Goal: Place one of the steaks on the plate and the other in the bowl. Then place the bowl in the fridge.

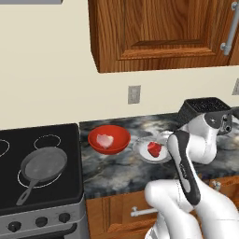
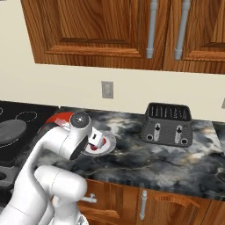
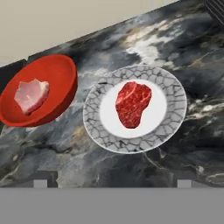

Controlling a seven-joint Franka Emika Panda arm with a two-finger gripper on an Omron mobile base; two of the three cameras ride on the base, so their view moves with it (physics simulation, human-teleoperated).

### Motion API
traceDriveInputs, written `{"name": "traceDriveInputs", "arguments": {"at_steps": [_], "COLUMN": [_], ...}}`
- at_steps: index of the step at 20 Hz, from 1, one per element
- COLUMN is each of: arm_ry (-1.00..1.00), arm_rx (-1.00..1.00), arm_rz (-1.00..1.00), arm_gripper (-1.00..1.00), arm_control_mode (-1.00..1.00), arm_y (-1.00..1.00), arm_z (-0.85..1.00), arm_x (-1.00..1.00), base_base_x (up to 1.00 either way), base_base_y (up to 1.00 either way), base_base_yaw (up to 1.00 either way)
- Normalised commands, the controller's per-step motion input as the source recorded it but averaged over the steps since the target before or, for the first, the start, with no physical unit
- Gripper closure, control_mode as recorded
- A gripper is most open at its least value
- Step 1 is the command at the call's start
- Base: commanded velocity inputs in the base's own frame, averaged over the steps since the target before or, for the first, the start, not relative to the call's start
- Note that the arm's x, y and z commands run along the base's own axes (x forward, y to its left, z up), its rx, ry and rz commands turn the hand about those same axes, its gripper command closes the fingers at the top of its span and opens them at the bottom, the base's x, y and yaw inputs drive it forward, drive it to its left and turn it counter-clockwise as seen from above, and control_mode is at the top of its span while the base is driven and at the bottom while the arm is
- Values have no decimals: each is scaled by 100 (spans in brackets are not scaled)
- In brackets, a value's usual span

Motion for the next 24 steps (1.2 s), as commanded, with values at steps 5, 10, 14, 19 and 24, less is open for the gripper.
{"name": "traceDriveInputs", "arguments": {"at_steps": [5, 10, 14, 19, 24], "arm_ry": [-27, -18, 0, 0, 0], "arm_rx": [0, 0, 0, 0, 0], "arm_rz": [8, 3, 0, 0, 0], "arm_gripper": [-100, -100, -100, -100, -100], "arm_control_mode": [-100, 100, 100, 100, 100], "arm_y": [-1, -4, 0, 0, 0], "arm_z": [71, 41, 0, 0, 0], "arm_x": [-92, -62, 0, 0, 0], "base_base_x": [0, -17, -95, -60, -17], "base_base_y": [0, -2, -3, 3, 13], "base_base_yaw": [0, 1, 8, 31, 84]}}
